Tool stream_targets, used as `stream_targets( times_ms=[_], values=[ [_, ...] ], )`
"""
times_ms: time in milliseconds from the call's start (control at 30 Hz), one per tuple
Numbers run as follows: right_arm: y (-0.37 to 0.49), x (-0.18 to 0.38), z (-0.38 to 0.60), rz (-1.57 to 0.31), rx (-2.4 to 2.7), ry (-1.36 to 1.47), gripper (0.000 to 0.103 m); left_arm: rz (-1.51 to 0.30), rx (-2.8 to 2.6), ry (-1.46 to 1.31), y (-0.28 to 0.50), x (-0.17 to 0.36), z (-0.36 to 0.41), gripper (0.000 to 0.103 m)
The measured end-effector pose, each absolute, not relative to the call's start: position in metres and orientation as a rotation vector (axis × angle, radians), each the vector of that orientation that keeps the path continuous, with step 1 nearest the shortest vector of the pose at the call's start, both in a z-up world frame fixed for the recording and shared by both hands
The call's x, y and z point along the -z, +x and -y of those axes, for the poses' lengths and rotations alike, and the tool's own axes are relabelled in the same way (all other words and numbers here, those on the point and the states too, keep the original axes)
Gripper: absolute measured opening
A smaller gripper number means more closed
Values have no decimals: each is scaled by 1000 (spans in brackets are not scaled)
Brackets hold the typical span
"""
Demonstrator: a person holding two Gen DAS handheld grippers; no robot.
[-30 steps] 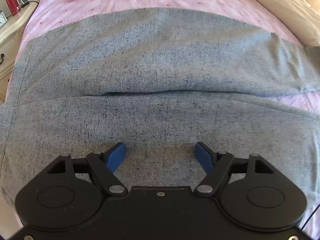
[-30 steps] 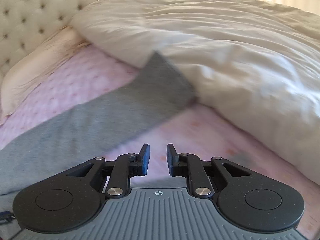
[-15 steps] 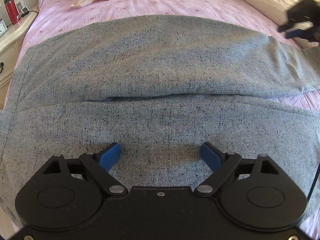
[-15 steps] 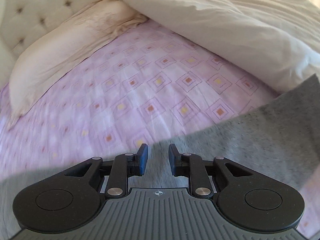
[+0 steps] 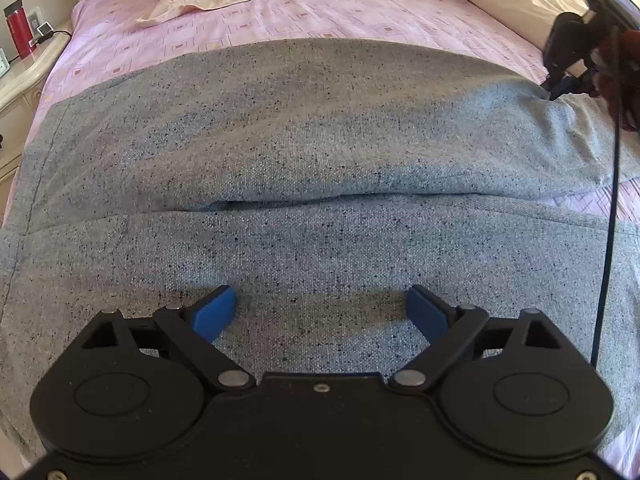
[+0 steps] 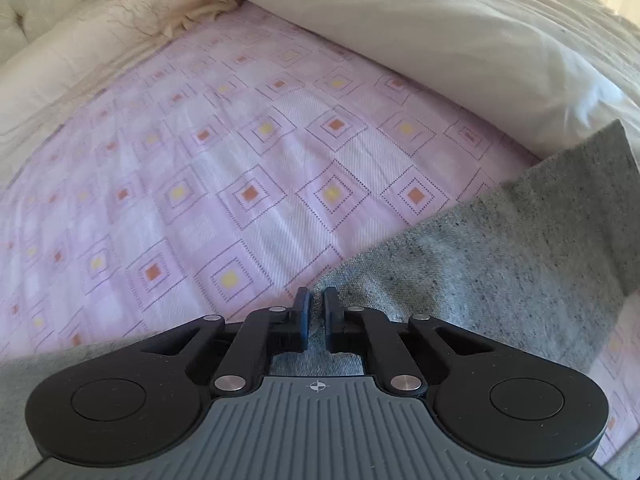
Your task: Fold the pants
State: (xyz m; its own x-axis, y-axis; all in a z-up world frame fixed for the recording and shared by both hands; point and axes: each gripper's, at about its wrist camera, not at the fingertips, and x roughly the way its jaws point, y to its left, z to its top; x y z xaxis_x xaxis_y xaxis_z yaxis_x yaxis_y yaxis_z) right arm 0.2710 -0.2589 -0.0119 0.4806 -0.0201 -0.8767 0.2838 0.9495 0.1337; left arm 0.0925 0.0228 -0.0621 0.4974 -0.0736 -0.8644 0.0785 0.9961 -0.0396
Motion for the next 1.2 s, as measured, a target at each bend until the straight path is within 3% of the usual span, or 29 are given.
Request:
stream_targets(
  times_ms=[267,600,900,1200],
  values=[
    [183,-34,274,-993,58,295,5,-1044,100,-107,92,51,-39,83],
    [89,-26,264,-1089,-38,310,5,-968,28,-171,95,8,-59,82],
    [90,-11,255,-1102,-61,264,5,-975,44,-190,151,-21,-54,83],
    [93,7,255,-1120,-70,278,5,-1164,-26,-268,222,11,-46,83]
  ],
)
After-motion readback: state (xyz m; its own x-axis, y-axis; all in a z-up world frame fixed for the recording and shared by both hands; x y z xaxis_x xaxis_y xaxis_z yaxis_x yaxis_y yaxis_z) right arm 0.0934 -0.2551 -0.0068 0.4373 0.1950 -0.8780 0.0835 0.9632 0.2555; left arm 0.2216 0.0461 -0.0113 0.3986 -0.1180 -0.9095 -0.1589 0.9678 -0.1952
